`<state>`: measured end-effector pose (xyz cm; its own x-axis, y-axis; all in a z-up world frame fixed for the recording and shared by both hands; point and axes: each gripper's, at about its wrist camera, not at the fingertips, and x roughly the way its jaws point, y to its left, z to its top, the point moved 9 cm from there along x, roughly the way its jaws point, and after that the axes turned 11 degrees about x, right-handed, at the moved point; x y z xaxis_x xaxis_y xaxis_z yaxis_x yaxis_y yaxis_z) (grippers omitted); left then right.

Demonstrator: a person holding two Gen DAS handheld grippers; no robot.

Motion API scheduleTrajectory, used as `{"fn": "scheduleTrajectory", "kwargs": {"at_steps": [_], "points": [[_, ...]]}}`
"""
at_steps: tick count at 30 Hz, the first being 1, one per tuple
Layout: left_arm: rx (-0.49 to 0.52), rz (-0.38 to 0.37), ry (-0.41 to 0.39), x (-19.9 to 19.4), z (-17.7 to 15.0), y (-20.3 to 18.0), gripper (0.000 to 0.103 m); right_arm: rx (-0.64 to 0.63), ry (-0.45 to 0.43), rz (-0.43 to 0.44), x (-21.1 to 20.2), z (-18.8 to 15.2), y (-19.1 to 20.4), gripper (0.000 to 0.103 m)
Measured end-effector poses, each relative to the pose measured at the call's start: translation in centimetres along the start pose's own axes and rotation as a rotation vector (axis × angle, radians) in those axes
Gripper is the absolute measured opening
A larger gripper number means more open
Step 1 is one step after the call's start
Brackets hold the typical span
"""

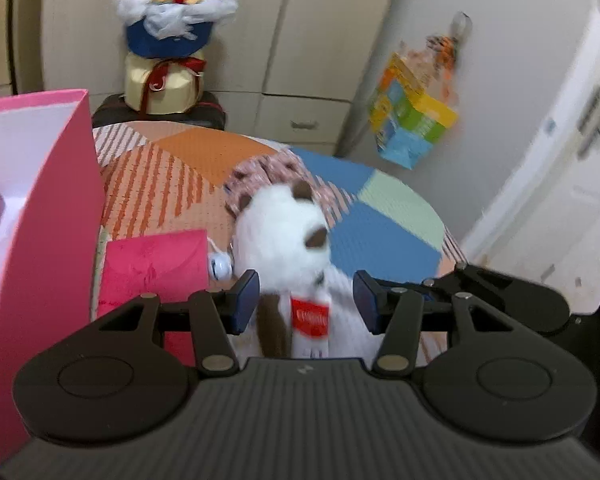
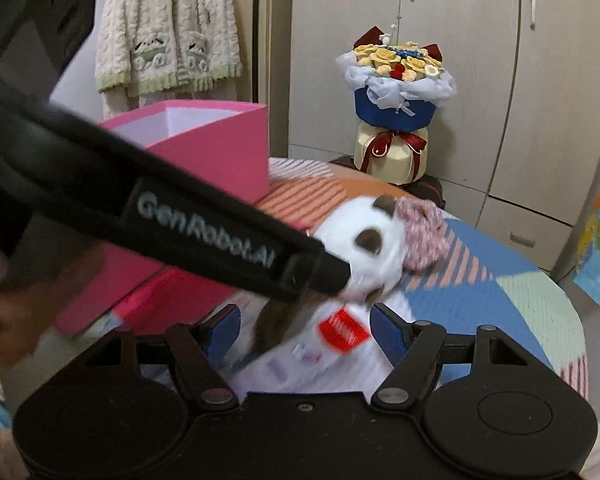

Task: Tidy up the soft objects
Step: 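Grasp the white-and-brown plush cat with the left gripper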

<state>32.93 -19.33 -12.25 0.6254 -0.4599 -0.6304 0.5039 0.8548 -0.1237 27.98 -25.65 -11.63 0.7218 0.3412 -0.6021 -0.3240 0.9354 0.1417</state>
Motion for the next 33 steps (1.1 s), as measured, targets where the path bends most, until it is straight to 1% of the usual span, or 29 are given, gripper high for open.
{"fn": "scheduleTrajectory", "kwargs": {"at_steps": [2,4,5,7,10,12,17,20,22,29,33], "points": [[-0.030,0.033,-0.009,1.1,0.5,0.5,0.051,0.040,-0.003,0.020,1.2,0.9,-1.1,0.076],[-0.055,0.054,0.006,2.1,0.8,1.0,0.051,0.094,0.008,0.034,2.8,1.6,-2.2,0.077],[-0.067,0.055,0.009,2.5,0.8,1.2,0.051,0.120,0.014,0.039,3.5,1.8,-2.6,0.078],[-0.088,0.059,0.016,3.1,0.9,1.4,0.052,0.168,0.027,0.047,4.8,2.2,-3.5,0.082],[-0.107,0.053,0.023,3.8,0.9,1.6,0.053,0.226,0.040,0.084,6.0,2.3,-4.2,0.083],[-0.118,0.061,0.022,4.0,0.9,1.7,0.054,0.242,0.043,0.104,6.5,2.2,-4.3,0.083],[-0.080,0.083,0.034,4.3,0.7,1.5,0.052,0.215,0.022,0.101,6.9,2.2,-4.1,0.082],[-0.071,0.079,0.047,4.2,0.5,1.3,0.049,0.191,0.008,0.093,6.6,2.1,-3.7,0.071],[-0.055,0.079,0.048,4.0,0.4,0.9,0.049,0.170,-0.003,0.069,6.3,2.0,-3.6,0.068],[-0.011,0.051,0.031,1.3,-0.1,-0.7,0.049,0.133,-0.048,0.013,3.6,1.6,-2.6,0.066],[0.021,0.028,0.018,-0.9,-0.7,-1.7,0.049,0.142,-0.064,-0.007,1.5,1.3,-1.8,0.066]]}}
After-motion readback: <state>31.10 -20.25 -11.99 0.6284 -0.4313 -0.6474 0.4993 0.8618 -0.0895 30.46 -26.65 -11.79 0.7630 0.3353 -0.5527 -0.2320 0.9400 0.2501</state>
